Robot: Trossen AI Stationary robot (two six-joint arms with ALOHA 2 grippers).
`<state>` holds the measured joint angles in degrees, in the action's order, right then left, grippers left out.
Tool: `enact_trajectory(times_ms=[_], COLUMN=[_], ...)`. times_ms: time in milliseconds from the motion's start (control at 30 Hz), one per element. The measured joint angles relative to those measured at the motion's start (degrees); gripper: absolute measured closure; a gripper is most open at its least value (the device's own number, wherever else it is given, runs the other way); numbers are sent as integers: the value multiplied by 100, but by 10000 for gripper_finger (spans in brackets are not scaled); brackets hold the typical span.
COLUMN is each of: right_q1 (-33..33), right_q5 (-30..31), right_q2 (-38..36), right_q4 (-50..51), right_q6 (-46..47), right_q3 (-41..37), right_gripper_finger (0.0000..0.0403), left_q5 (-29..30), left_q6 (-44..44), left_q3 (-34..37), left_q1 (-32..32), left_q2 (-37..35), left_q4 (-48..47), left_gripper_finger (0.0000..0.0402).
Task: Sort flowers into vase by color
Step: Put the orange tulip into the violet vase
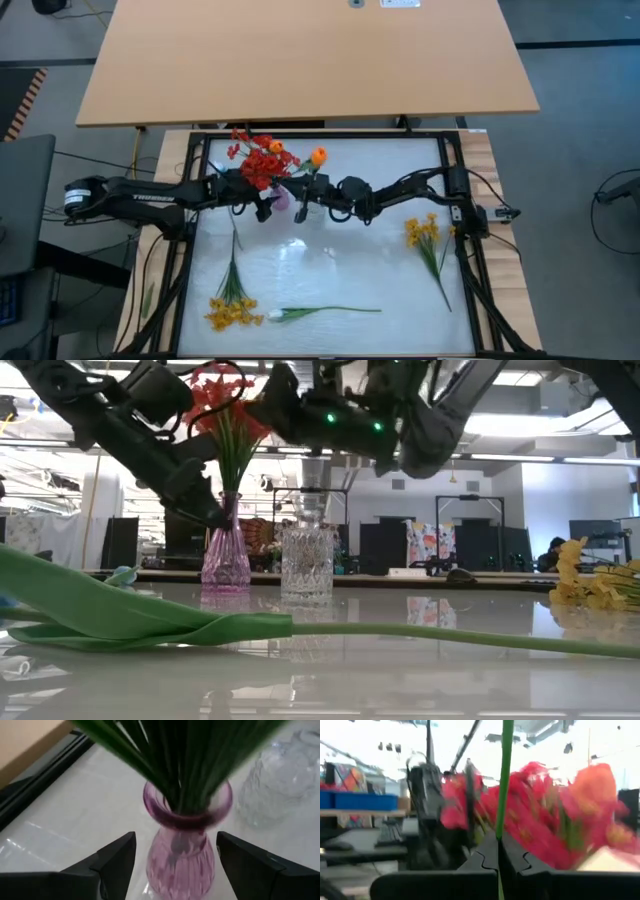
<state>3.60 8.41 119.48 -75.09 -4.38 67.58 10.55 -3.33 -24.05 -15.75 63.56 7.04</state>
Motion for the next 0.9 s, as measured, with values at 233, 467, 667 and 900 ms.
enact_trajectory(times_ms=[233,467,667,900], right_q1=[77,144,144,122], right_q5=[96,107,331,651], right_q2=[99,97,92,92], right_q4=[209,489,515,589], right_q6=[-65,-145,-304,-317], right_q3=[198,201,201,201], right_gripper_finger=[383,383,383,383], left_q5=[46,233,347,685], left_q6=[-167,-189,-186,-22], left_q3=[-2,-2,-2,-2], left_q1=[0,0,0,0], left_q2=[410,649,894,1138], left_q4=[653,819,1200,1707], left_gripper_finger=[136,136,136,136])
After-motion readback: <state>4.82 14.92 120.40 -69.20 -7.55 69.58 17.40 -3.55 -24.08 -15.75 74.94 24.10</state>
